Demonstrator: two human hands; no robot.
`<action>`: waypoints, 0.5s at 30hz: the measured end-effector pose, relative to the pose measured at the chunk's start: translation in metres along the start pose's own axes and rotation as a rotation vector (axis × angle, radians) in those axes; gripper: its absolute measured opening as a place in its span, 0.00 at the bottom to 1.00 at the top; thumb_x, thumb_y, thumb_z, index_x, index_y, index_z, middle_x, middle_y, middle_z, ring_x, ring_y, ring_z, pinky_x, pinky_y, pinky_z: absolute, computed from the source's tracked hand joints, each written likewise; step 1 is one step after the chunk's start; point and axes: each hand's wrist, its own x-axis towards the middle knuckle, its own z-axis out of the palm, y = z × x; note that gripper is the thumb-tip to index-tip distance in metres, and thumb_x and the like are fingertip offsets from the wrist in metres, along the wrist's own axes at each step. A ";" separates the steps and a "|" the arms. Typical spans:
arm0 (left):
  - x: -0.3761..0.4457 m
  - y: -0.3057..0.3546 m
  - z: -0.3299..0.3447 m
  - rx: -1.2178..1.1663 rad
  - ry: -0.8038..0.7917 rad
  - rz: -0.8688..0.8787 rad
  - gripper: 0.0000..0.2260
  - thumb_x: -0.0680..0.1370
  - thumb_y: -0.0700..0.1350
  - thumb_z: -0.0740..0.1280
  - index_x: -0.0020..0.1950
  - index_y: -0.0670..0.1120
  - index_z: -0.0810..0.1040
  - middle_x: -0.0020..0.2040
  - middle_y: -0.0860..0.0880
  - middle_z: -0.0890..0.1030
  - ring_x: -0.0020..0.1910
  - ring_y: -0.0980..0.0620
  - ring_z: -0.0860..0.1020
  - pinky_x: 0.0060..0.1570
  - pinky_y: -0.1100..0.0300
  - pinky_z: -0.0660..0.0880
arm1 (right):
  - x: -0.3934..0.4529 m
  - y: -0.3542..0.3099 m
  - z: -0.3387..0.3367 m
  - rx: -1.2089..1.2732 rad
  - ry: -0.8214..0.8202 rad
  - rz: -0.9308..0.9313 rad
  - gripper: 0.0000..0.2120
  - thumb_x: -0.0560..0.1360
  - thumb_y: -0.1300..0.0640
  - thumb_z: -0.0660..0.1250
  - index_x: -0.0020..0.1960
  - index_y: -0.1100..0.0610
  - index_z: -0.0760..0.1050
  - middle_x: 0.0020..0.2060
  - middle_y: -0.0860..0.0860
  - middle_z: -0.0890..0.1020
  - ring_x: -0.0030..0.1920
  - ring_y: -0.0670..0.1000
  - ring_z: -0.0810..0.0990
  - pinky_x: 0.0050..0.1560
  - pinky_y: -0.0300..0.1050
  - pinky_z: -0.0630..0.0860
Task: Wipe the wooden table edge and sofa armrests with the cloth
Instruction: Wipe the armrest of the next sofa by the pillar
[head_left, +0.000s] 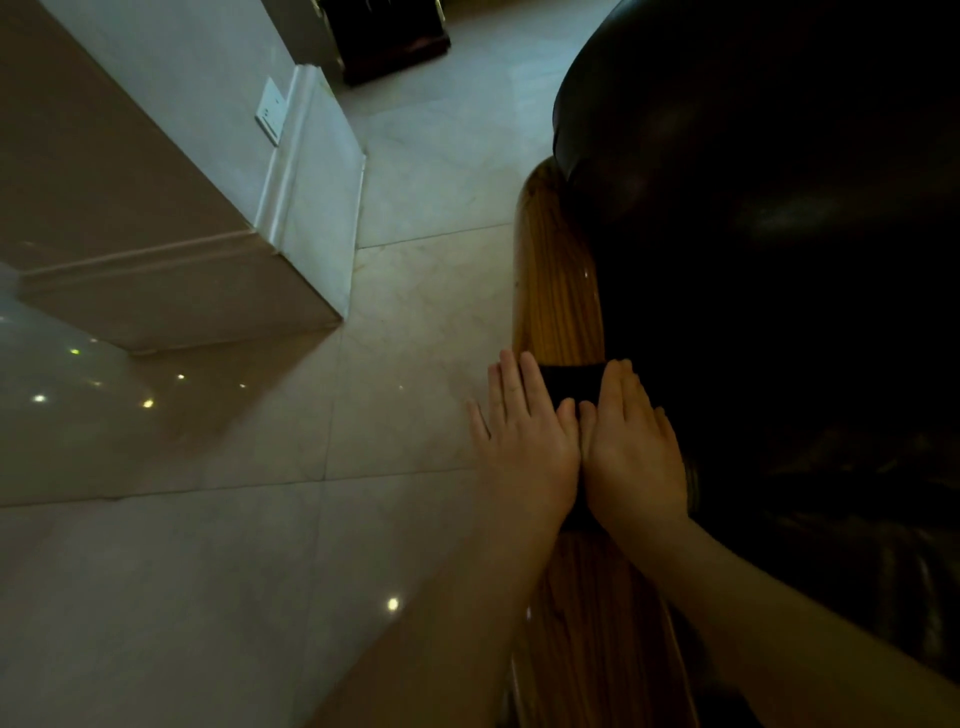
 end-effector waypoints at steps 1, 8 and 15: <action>-0.011 -0.001 0.002 0.008 0.007 0.004 0.27 0.82 0.55 0.45 0.76 0.44 0.41 0.78 0.44 0.43 0.76 0.48 0.42 0.73 0.45 0.43 | -0.011 0.002 0.001 -0.001 0.005 -0.004 0.26 0.82 0.52 0.49 0.76 0.64 0.52 0.75 0.61 0.58 0.75 0.56 0.58 0.72 0.57 0.60; -0.085 -0.002 0.017 0.071 0.131 0.025 0.26 0.81 0.53 0.46 0.75 0.39 0.54 0.76 0.39 0.55 0.75 0.42 0.53 0.70 0.42 0.55 | -0.078 0.019 0.011 0.021 0.026 -0.014 0.26 0.82 0.51 0.48 0.75 0.63 0.54 0.74 0.60 0.59 0.75 0.56 0.58 0.71 0.58 0.61; -0.140 -0.004 0.032 0.096 0.072 0.001 0.26 0.81 0.52 0.51 0.74 0.37 0.59 0.74 0.37 0.60 0.73 0.39 0.59 0.67 0.40 0.63 | -0.131 0.035 0.024 0.009 0.036 0.007 0.27 0.81 0.48 0.46 0.74 0.62 0.55 0.73 0.60 0.62 0.74 0.55 0.60 0.70 0.58 0.63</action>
